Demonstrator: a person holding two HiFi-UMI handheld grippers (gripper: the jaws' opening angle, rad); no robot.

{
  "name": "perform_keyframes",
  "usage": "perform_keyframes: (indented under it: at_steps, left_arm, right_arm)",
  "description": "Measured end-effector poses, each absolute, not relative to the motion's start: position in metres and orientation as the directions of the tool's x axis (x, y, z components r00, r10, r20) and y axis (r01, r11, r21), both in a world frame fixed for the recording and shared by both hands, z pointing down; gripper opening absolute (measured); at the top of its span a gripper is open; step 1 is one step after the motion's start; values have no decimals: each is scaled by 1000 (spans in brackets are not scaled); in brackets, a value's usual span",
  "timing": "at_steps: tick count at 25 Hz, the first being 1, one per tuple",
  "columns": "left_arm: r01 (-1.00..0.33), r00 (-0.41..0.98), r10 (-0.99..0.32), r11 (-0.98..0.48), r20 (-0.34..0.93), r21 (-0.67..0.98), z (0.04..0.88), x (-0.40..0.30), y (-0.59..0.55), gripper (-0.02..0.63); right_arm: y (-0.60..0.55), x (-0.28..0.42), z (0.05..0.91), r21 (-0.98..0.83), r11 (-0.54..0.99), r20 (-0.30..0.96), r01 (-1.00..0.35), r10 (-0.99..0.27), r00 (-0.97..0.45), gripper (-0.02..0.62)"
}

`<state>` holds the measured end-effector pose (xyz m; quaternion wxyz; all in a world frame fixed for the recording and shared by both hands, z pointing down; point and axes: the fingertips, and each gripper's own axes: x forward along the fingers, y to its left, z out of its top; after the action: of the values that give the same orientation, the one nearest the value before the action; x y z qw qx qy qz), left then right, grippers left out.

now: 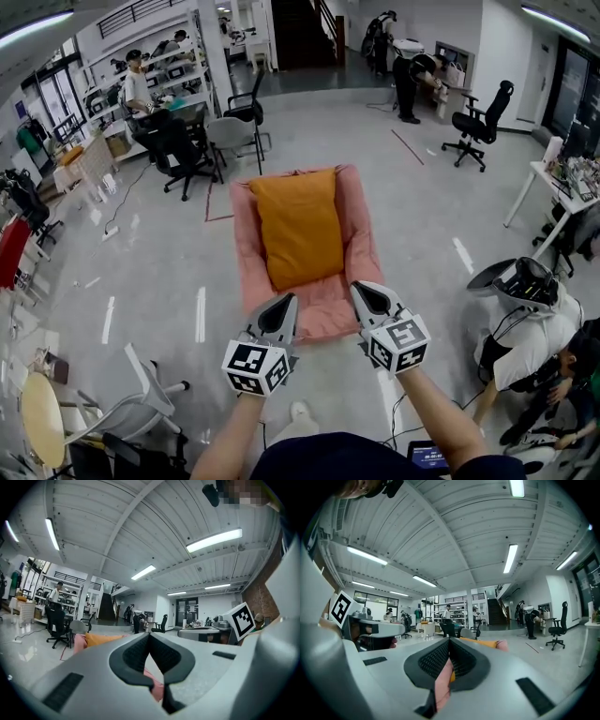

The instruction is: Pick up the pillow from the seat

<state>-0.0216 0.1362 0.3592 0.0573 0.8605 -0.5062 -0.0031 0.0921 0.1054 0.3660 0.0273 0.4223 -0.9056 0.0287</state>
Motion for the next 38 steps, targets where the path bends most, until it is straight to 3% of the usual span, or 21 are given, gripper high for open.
perform_keyframes:
  at_steps: [38]
  left_arm:
    - [-863, 501, -864, -495, 47, 102, 365, -148, 29, 3]
  right_arm:
    - [-6, -21, 377, 6, 624, 127, -782, -776, -618, 12]
